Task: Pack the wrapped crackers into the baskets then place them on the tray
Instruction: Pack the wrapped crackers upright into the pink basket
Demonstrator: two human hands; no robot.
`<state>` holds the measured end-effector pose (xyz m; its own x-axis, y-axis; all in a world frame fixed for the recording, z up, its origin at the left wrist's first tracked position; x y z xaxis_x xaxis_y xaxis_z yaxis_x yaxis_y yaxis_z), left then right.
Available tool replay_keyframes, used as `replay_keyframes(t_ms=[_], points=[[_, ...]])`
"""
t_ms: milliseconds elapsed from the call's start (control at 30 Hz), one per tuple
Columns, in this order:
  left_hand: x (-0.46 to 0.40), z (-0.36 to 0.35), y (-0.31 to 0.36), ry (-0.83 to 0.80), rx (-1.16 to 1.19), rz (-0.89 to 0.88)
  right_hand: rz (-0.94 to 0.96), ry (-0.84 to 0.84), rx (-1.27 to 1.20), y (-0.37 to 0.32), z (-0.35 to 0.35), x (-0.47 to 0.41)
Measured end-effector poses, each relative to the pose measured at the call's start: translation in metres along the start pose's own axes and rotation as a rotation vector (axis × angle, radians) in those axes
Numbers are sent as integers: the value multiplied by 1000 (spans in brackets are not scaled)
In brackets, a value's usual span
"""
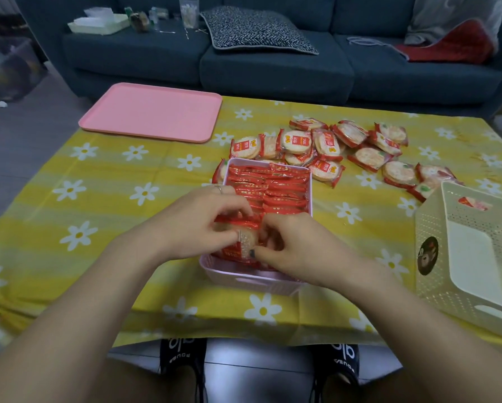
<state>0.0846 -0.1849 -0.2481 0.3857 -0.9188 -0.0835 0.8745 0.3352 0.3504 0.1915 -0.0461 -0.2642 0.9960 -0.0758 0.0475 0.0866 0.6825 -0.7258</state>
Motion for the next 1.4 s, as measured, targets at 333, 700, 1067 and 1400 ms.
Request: replay_keyframes(t_ms=[333,700,1067,1400], points=[[-7,-34,7,-67,-330,-126,0,66,79,5,-23,-2],[-11,-42,10,-66,-694,56,32,150,78,4,-31,6],[-10,-48,5,-66,-605,151,-49,326,-77,12,21,1],[-17,-44,8,-160,-607,161,-589,291,-208,83,71,2]])
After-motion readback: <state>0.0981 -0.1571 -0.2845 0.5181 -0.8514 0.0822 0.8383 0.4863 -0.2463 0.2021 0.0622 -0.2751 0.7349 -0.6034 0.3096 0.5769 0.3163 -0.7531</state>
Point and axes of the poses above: each hand's wrist, its own x-axis away from the middle knuckle, its own z-axis out of the back of the hand, y = z × x, the point moved 4 cm from there along -x, towards the middle knuckle, and after that the axes turned 13 degrees about -x, right-handed, at the moved point
